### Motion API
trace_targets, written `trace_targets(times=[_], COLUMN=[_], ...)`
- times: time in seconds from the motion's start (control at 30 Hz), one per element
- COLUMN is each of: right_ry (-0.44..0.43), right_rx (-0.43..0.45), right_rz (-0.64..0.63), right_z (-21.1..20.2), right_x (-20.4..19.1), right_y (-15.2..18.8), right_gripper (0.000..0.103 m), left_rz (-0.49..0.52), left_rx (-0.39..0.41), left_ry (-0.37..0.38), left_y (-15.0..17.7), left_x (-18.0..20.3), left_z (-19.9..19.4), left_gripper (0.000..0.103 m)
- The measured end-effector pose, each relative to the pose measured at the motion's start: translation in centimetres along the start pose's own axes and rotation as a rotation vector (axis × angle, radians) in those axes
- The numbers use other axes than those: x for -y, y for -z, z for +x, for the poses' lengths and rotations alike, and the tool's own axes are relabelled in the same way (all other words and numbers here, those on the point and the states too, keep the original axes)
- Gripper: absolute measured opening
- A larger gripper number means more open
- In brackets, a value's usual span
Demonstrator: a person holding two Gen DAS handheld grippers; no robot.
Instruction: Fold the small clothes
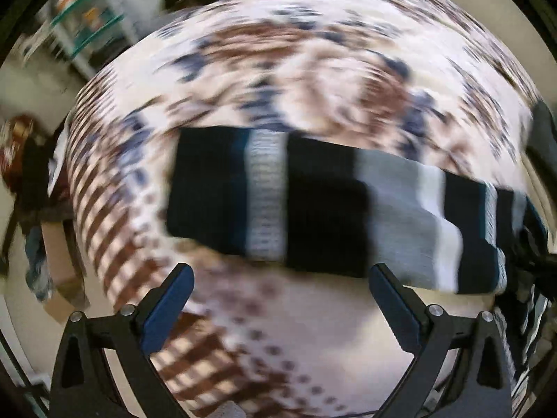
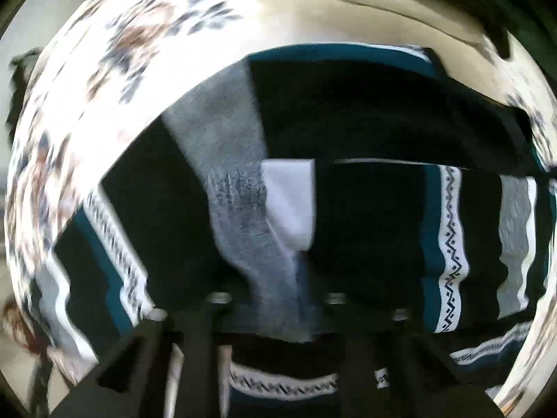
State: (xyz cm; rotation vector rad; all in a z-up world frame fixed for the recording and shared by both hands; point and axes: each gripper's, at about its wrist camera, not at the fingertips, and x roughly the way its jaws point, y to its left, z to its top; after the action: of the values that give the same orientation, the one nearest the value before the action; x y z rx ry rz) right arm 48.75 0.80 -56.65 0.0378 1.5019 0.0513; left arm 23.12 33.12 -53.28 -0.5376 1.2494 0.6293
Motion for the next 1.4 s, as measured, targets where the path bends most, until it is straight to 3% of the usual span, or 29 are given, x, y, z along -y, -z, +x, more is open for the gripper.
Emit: trace_targets(times=[0.13,0.2,0.27,0.33,0.37,0.4,0.5,0.57,0.67,0.73,0.77,0.8,0.87,0.93,1.03,1.13,1.23,1.27,1.4], right_ry=[-0.014,0.002,-0.013,-0.093,-0.163,-0.217,-0.281,-0.276,-0.207,-0.120,-0.026,0.047,0.148,0.193,0.178,0.129,-0.020,-0.081,-0.135], right_rx=[0.161,0.136,0.024,-0.017,-0.017,-0.012,0.022,0.042,0.045,0.029,0.008,-0.011,-0.045,-0.053,-0.036,0.006,0.011,0.007,0.018], right_rz=[0.053,0.016,0.031,0.069,0.098,0.116,0.146,0.166,0.190,0.203,0.213,0.221,0.198,0.182,0.196,0.226,0.296,0.320,0.330], right_z=[-4.2,-3.5,-0.7,-0.4,-1.0,-1.8,-4.5,-6.1,-6.5,-5.6,-4.9,-4.1,-2.8,-2.4,-2.8,-3.7,-3.8,-3.9,-5.0], right_x=[-0.4,-1.6,-1.6,-0.4,0.5,1.4,4.1,6.2,8.9,10.0,11.2,11.7,13.3,14.2,16.1,18.3,20.8,22.3,26.8], right_y=[-0.5,-0.9,-1.3,-1.4,-1.2,-0.9,0.6,2.3,4.7,5.6,6.3,6.5,7.1,7.3,7.4,7.3,6.7,6.7,6.7], right_gripper=[0.009,0.009,0.016,0.040,0.062,0.074,0.075,0.075,0.075,0.090,0.103,0.103,0.103,0.103,0.103,0.103,0.103,0.103,0.103], left_rz=[-0.111,-0.178,-0.219,-0.273,-0.311,-0.341,-0.453,-0.518,-0.590,-0.601,-0.570,-0.530,-0.444,-0.344,-0.224,-0.081,0.084,0.163,0.374], left_rx=[-0.005,-0.009,-0.005,-0.002,-0.002,-0.008,-0.046,-0.082,-0.082,-0.022,0.011,0.020,0.060,0.118,0.180,0.244,0.259,0.252,0.204], left_ry=[0.017,0.038,0.059,0.112,0.147,0.174,0.266,0.329,0.363,0.356,0.323,0.301,0.289,0.258,0.258,0.304,0.378,0.413,0.522], left_y=[-0.3,-0.7,-1.0,-1.3,-1.4,-1.4,-1.3,-1.2,-1.5,-1.9,-2.5,-3.1,-4.2,-5.0,-6.1,-6.5,-5.5,-4.5,0.5], left_x=[-3.8,-5.3,-6.3,-7.3,-7.8,-8.3,-9.6,-10.0,-10.4,-10.3,-9.9,-9.5,-8.3,-6.8,-3.6,2.0,10.2,14.5,28.3], left_z=[0.7,1.4,1.6,1.9,2.1,2.4,4.0,5.9,7.9,7.5,6.9,6.7,5.3,3.4,0.0,-4.7,-8.5,-9.7,-11.4], left_gripper=[0.103,0.103,0.103,0.103,0.103,0.103,0.103,0.102,0.101,0.090,0.054,0.006,0.006,0.006,0.006,0.006,0.006,0.006,0.006])
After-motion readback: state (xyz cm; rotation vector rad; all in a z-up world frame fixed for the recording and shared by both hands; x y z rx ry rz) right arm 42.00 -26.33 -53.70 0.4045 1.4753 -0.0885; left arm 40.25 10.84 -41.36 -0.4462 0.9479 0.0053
